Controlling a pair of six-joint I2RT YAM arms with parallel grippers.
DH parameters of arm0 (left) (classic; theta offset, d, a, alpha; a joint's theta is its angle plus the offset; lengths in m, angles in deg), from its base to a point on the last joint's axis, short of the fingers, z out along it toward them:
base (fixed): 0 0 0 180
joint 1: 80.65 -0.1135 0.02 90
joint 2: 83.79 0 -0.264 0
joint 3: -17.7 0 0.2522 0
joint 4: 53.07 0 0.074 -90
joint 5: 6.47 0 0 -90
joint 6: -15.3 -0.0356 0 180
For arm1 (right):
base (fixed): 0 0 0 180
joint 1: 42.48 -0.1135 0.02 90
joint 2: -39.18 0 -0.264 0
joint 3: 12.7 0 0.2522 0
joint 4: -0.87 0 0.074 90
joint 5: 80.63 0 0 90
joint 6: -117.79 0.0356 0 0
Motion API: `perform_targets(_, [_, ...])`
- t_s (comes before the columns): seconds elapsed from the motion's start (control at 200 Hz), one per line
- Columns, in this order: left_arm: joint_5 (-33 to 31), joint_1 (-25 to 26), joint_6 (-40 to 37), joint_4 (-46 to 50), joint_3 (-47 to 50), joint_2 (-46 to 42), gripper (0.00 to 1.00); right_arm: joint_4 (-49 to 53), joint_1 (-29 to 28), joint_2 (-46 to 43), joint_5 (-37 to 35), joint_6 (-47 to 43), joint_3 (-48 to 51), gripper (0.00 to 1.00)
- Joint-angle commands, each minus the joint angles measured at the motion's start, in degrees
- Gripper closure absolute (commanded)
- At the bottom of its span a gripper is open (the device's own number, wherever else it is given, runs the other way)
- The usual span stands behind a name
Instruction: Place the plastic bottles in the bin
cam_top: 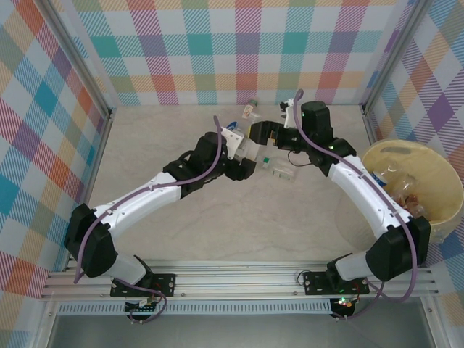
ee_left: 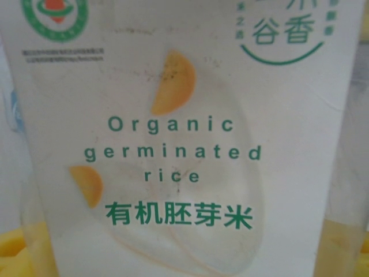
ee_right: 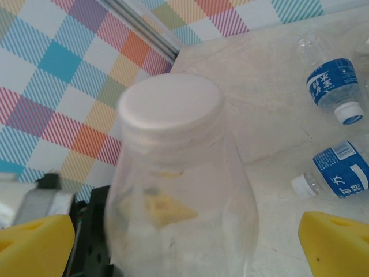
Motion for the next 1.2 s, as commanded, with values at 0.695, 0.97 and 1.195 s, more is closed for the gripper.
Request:
perform_targets(0.695, [5.2, 1.9, 0.8, -3.8, -4.0, 2.1, 0.44, -3.3, -0.8, -0.9, -3.5, 1.1, 1.7, 0.54])
perform_targets(0.97, [7.8, 1.3, 3.5, -4.5, -3.7, 0.3, 0.00, 4.4, -0.7, -5.7, -14.9, -7.4, 0.0, 0.61])
perform_targets(1.195, [2.8, 1.1, 4.6, -12.7, 3.4, -8.2, 0.00, 11.3, -0.1, -11.6, -29.9, -16.1, -2.8, 0.61])
